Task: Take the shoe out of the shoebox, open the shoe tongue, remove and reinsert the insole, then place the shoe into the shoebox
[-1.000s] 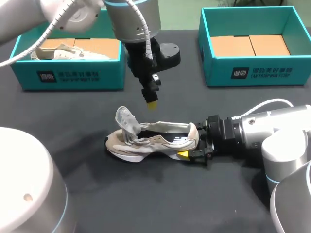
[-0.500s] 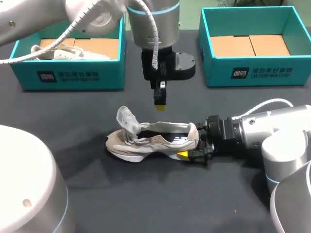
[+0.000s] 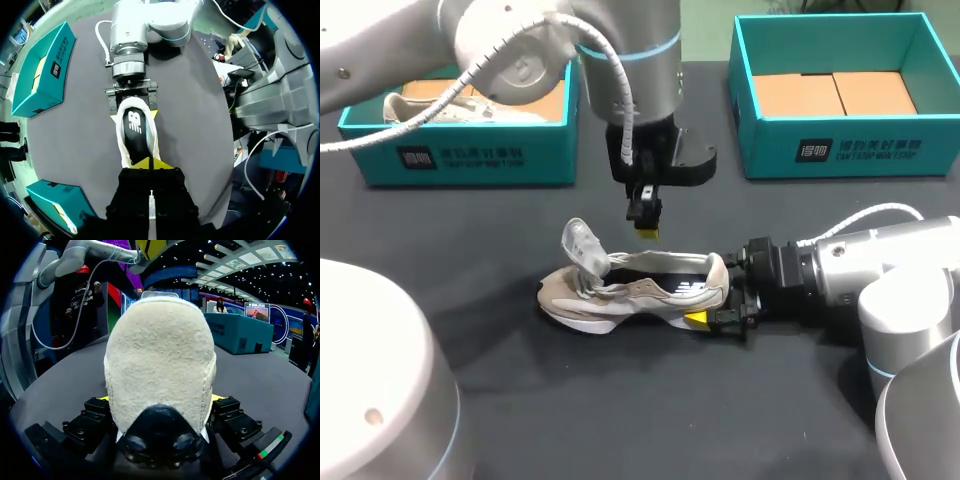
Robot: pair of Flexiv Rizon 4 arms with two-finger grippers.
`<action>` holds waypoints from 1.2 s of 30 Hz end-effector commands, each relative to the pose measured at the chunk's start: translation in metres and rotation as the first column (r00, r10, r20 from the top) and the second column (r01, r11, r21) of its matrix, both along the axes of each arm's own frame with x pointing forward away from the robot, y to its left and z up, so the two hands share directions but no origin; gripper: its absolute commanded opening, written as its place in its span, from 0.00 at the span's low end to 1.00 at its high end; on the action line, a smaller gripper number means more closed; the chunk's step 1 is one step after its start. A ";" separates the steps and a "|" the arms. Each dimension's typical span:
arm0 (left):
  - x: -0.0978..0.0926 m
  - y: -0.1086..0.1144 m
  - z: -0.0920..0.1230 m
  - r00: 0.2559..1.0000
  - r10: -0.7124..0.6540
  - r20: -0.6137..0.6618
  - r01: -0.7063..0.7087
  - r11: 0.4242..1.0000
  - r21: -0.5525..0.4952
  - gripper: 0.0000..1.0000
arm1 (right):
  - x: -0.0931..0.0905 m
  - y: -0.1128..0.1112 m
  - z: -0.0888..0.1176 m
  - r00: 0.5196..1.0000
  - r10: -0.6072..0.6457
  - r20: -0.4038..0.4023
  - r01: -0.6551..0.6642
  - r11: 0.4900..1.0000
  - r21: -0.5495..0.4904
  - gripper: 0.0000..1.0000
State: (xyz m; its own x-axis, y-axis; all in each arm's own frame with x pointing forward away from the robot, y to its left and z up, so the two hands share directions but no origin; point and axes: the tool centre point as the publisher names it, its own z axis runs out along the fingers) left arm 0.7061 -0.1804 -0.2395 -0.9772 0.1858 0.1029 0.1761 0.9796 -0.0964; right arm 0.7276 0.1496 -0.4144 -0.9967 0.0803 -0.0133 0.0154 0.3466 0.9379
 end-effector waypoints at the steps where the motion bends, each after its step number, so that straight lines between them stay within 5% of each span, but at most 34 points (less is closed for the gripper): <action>1: 0.013 -0.032 -0.046 0.999 -0.022 -0.048 0.023 0.999 0.034 0.00 | -0.001 0.002 -0.002 1.000 0.001 -0.001 -0.001 1.000 -0.004 0.00; 5: 0.011 -0.038 -0.064 0.996 -0.048 -0.072 0.051 0.997 0.051 0.00 | -0.001 0.002 -0.002 1.000 0.001 -0.001 -0.001 1.000 -0.004 0.00; 15: 0.011 -0.038 -0.064 0.996 -0.048 -0.072 0.051 0.997 0.051 0.00 | -0.001 0.002 -0.002 1.000 0.001 -0.001 -0.001 1.000 -0.004 0.00; 27: 0.004 -0.040 -0.111 0.996 -0.041 -0.078 0.046 0.997 0.058 0.00 | -0.001 0.002 -0.002 1.000 0.001 -0.001 -0.001 1.000 -0.004 0.00; 36: 0.002 -0.027 -0.126 0.995 -0.001 -0.104 0.011 0.995 0.095 0.00 | -0.001 0.002 -0.002 1.000 0.001 -0.001 -0.001 1.000 -0.004 0.00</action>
